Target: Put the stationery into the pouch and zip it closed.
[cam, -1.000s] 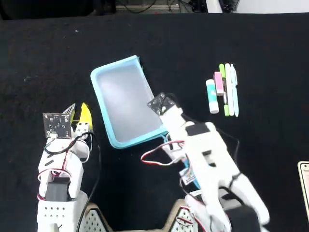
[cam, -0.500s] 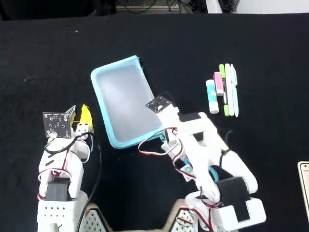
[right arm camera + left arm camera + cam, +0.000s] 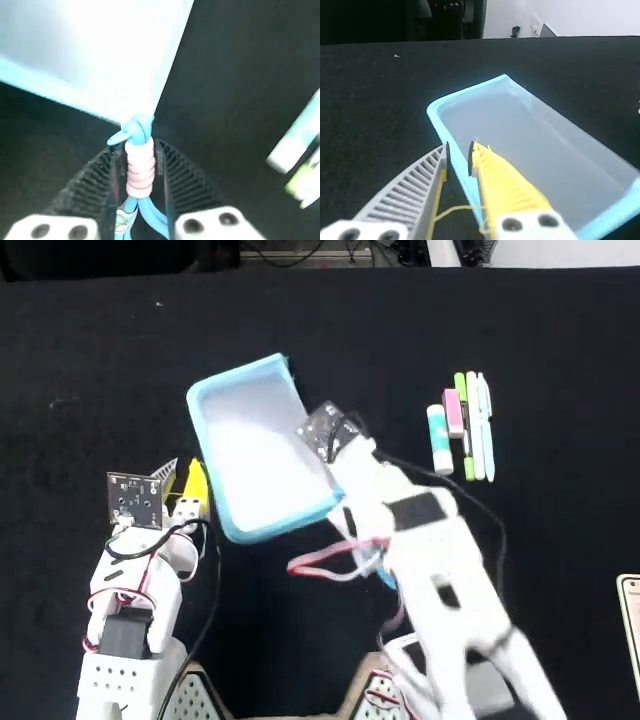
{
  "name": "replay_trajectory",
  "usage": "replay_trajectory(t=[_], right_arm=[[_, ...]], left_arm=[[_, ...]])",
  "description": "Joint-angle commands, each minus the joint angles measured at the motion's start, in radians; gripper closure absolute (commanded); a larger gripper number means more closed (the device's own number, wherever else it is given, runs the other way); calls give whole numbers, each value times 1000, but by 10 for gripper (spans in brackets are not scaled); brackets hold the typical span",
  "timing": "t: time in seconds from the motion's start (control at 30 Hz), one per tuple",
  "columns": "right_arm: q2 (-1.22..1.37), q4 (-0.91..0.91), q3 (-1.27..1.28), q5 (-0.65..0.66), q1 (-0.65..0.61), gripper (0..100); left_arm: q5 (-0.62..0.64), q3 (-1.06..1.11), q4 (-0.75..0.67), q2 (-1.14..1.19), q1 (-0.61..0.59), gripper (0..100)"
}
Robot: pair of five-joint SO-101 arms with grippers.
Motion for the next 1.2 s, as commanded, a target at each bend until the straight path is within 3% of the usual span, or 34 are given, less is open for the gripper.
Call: replay_trajectory(t=[0.0,0.2,0.37,0.6,0.73,0.93,1.17], right_arm=[[-200,11,-16,-35,-106,987],[-305,26,-105,-35,-259,987],[-309,-138,-186,-41,-278,987],[-308,-367,-99,-43,-367,987],[-312,-381,-76,-43,-439,987],[-314,-358,-2,-37,-434,987],[-315,-364,91,-35,-423,987]], left_arm=[[3,22,-3,-5,12,905],[3,22,5,-3,56,905],[3,22,52,-3,99,905],[3,22,54,-5,105,905],[5,22,54,-5,107,905],[3,21,55,-6,94,905],[-126,-111,269,-8,94,905]])
